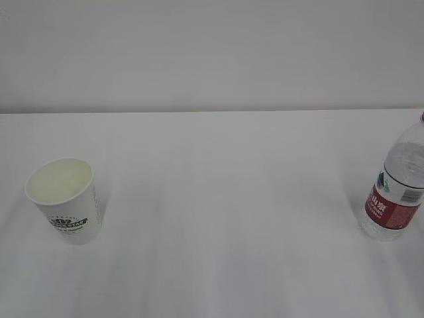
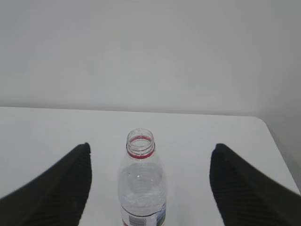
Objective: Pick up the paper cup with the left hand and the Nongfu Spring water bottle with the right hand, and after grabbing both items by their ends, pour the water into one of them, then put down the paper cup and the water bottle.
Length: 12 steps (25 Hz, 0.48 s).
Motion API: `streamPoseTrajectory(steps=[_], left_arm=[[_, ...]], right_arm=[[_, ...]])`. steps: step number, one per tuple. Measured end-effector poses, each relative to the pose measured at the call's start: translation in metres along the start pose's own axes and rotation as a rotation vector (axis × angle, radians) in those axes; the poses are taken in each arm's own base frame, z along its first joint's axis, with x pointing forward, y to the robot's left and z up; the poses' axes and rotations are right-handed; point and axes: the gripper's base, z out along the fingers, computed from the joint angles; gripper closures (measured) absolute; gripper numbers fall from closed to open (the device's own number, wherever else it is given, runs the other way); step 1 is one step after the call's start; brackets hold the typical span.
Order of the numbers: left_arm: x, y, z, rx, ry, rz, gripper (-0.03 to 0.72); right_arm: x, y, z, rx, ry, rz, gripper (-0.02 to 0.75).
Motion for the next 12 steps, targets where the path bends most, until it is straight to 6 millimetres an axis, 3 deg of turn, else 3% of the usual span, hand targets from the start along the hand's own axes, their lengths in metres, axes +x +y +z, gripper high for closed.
streamPoseTrajectory(steps=[12], left_arm=[[0.0, -0.006, 0.023, 0.043, -0.001, 0.014, 0.238]], right_arm=[[0.004, 0.001, 0.018, -0.003, -0.023, -0.044, 0.149]])
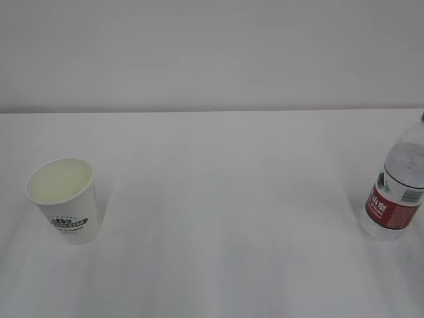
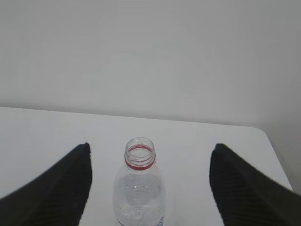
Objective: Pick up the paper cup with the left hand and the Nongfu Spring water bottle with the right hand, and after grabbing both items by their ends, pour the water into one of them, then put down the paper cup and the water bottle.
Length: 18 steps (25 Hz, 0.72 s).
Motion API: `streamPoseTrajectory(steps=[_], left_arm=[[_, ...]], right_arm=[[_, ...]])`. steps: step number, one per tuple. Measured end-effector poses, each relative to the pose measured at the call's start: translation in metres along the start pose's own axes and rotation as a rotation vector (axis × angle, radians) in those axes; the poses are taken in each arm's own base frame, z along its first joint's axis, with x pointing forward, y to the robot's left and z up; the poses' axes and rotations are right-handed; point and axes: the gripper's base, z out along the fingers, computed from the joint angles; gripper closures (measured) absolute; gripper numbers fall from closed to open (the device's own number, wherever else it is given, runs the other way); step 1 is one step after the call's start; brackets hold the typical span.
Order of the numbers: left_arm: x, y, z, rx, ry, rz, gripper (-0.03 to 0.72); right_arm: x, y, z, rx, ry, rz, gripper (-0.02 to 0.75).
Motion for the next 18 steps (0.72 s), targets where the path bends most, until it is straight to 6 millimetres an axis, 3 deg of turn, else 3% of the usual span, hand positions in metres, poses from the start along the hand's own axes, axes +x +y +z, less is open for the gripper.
streamPoseTrajectory(steps=[18], left_arm=[[0.011, 0.003, 0.034, -0.037, 0.05, -0.001, 0.24]], right_arm=[[0.081, 0.014, 0.022, -0.072, -0.03, -0.016, 0.148]])
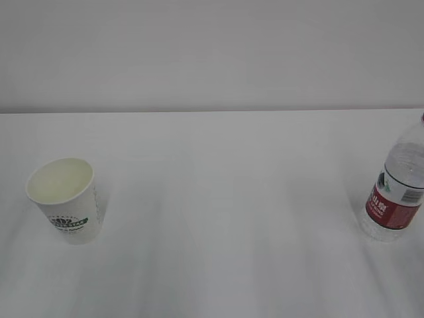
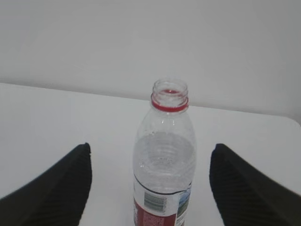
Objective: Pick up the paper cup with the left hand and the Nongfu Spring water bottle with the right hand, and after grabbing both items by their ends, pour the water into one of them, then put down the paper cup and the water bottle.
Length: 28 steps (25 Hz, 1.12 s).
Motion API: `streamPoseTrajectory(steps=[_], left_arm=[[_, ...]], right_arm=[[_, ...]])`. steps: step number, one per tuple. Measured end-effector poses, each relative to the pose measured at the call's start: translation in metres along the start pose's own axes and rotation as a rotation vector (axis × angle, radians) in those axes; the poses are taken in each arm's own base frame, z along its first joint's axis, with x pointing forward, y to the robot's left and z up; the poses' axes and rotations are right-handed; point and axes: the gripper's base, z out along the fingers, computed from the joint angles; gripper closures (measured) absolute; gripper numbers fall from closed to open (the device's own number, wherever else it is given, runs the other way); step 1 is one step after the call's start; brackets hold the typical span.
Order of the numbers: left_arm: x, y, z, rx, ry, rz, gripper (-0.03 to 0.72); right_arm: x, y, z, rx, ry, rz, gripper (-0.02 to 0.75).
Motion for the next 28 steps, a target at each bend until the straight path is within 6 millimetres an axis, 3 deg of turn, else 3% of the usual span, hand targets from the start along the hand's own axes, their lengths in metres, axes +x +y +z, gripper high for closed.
streamPoseTrajectory(steps=[13, 16, 22, 28], left_arm=[[0.005, -0.007, 0.015, 0.03, -0.008, 0.02, 0.259], [0.016, -0.009, 0.018, 0.04, -0.012, 0.032, 0.267], [0.036, -0.005, 0.016, 0.031, -0.033, 0.029, 0.273], [0.041, -0.006, 0.018, 0.043, -0.028, -0.002, 0.274]], right_arm=[[0.023, 0.006, 0.038, -0.056, 0.06, 0.027, 0.148], [0.031, 0.007, 0.046, -0.065, 0.076, 0.044, 0.149], [0.051, 0.002, 0.049, 0.012, 0.048, 0.153, 0.149], [0.066, 0.001, 0.053, 0.034, 0.078, 0.137, 0.149]])
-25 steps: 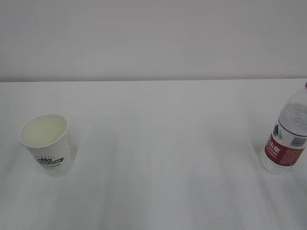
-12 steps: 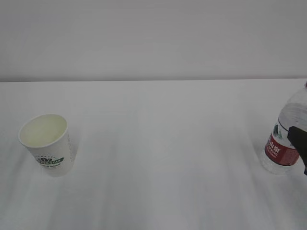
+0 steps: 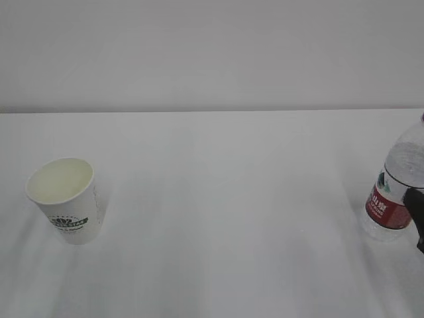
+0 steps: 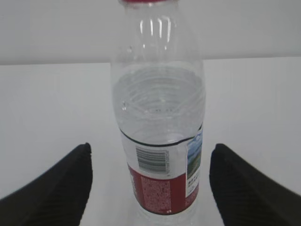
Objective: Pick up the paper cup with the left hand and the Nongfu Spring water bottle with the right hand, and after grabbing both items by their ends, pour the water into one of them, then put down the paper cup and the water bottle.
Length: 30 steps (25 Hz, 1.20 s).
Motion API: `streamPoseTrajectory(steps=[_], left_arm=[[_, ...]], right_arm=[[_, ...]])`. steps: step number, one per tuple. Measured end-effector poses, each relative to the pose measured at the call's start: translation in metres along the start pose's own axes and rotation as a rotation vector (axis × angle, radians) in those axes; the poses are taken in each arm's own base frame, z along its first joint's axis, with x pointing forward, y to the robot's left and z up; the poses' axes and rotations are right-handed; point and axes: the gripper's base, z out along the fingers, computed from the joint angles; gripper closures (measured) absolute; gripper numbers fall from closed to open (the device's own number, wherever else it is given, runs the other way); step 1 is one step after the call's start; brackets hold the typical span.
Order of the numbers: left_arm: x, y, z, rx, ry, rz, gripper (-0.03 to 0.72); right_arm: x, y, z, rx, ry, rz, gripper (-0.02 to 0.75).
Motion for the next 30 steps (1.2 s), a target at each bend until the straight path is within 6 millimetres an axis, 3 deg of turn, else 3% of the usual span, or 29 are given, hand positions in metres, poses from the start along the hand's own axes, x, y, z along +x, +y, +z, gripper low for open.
streamPoseTrajectory(steps=[5, 11, 15, 23, 30], left_arm=[[0.011, -0.001, 0.008, 0.016, 0.054, -0.025, 0.276], [0.019, -0.007, 0.018, 0.079, 0.043, 0.015, 0.276], [0.026, -0.01, 0.016, 0.128, 0.029, 0.001, 0.276], [0.05, -0.016, 0.015, 0.209, 0.16, 0.021, 0.276], [0.058, -0.016, 0.016, 0.224, 0.208, 0.026, 0.276]], right_arm=[[0.01, -0.001, 0.011, 0.005, 0.0, -0.003, 0.15], [0.033, -0.003, 0.019, 0.022, 0.14, -0.003, 0.15], [0.034, -0.003, 0.019, 0.022, 0.139, -0.007, 0.15], [0.033, -0.003, 0.019, 0.021, 0.135, -0.019, 0.15], [0.031, -0.003, 0.022, 0.02, 0.122, -0.02, 0.15]])
